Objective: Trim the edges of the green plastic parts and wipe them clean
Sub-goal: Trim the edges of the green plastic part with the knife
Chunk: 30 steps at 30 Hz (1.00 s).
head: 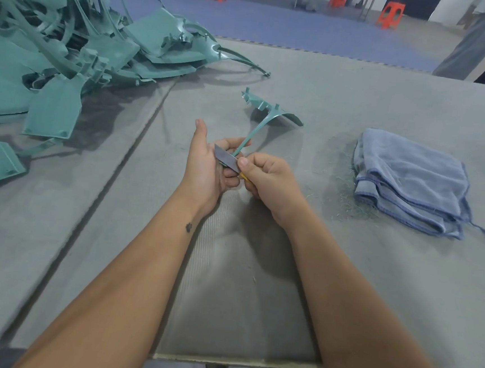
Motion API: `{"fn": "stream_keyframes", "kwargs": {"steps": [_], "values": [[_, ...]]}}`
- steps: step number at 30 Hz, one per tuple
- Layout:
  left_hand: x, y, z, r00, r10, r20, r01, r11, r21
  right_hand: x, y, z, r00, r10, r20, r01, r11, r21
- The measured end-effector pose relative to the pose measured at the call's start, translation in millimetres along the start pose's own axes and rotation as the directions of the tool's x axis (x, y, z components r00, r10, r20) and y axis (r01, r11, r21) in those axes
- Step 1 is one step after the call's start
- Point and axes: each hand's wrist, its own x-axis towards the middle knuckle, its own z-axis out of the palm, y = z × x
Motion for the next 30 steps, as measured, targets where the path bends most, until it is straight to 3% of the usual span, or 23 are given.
{"fn": "stream_keyframes", "kwargs": {"steps": [5, 14, 20, 27, 29, 30], "values": [[-1, -3, 1, 0.998, 0.043, -0.042, -0.04, 0.997, 0.069, 1, 2, 1, 0.999, -0.006, -0.044, 0.005, 1.0, -0.027], [-7, -5, 1, 0.99, 0.142, 0.025, -0.144, 0.966, 0.214, 6, 6, 0, 0.988, 0.002, -0.156, -0.003, 1.0, -0.007], [-6, -9, -2, 0.981, 0.191, 0.032, -0.192, 0.946, 0.26, 9, 6, -5, 0.971, 0.003, -0.237, 0.021, 0.995, 0.097], [-3, -5, -8, 0.976, 0.211, -0.047, -0.187, 0.935, 0.3, 15, 2, -9, 0.928, 0.154, -0.338, -0.019, 0.928, 0.372], [-2, -3, -13, 0.948, 0.313, -0.065, -0.237, 0.824, 0.515, 13, 2, -12, 0.937, 0.161, -0.31, -0.018, 0.908, 0.419], [-1, -3, -16, 0.92, 0.389, -0.039, -0.263, 0.69, 0.674, 12, 2, -13, 0.946, 0.151, -0.287, -0.014, 0.903, 0.429]]}}
